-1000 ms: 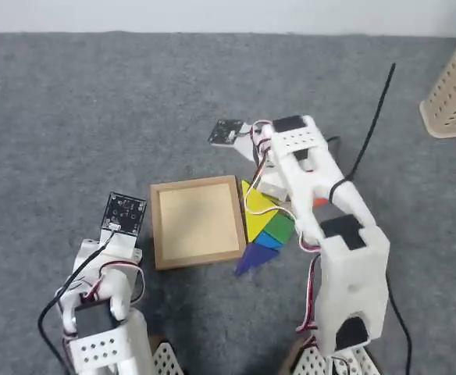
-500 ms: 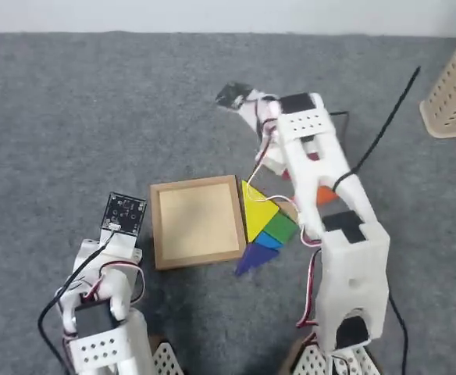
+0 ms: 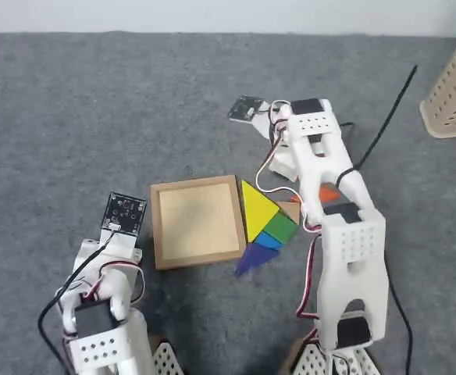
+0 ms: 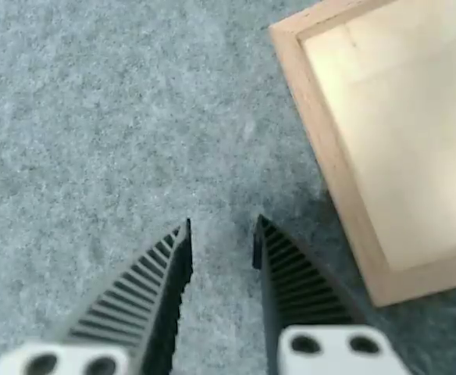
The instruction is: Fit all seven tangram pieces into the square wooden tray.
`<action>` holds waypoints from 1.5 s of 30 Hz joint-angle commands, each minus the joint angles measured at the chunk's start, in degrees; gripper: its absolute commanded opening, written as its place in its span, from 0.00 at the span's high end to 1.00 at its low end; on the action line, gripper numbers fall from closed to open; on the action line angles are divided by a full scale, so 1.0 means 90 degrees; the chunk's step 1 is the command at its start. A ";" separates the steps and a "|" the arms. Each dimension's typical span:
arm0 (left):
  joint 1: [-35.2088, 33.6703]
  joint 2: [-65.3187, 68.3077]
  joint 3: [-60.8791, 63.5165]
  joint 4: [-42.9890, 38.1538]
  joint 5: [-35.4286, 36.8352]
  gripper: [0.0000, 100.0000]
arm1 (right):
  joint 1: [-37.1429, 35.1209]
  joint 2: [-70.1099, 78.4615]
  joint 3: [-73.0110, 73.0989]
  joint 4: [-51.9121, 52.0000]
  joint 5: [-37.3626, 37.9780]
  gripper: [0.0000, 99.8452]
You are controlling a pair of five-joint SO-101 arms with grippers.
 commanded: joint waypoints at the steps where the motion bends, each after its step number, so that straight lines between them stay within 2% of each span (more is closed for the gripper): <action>1: -0.0010 -0.0147 -0.0083 0.0020 0.0049 0.88 | 0.0112 0.0093 -0.0205 0.0230 0.0088 0.73; 9: -0.0010 -0.0147 -0.0083 0.0020 0.0049 0.88 | 0.0112 0.0259 -0.0215 0.0562 0.0068 0.74; 16: -0.0010 -0.0147 -0.0083 0.0020 0.0049 0.88 | 0.0083 0.0259 -0.0215 0.0601 -0.0762 0.90; 25: -0.0010 -0.0147 -0.0083 0.0020 0.0049 0.88 | -0.0210 -0.0571 -0.0352 0.0767 -0.1553 0.92; 38: -0.0010 -0.0147 -0.0083 0.0020 0.0049 0.88 | -0.1197 -0.1617 -0.0352 0.1148 -0.2022 0.92; 45: -0.0010 -0.0147 -0.0083 0.0020 0.0049 0.88 | -0.2505 -0.2222 -0.0342 0.1372 -0.2012 0.92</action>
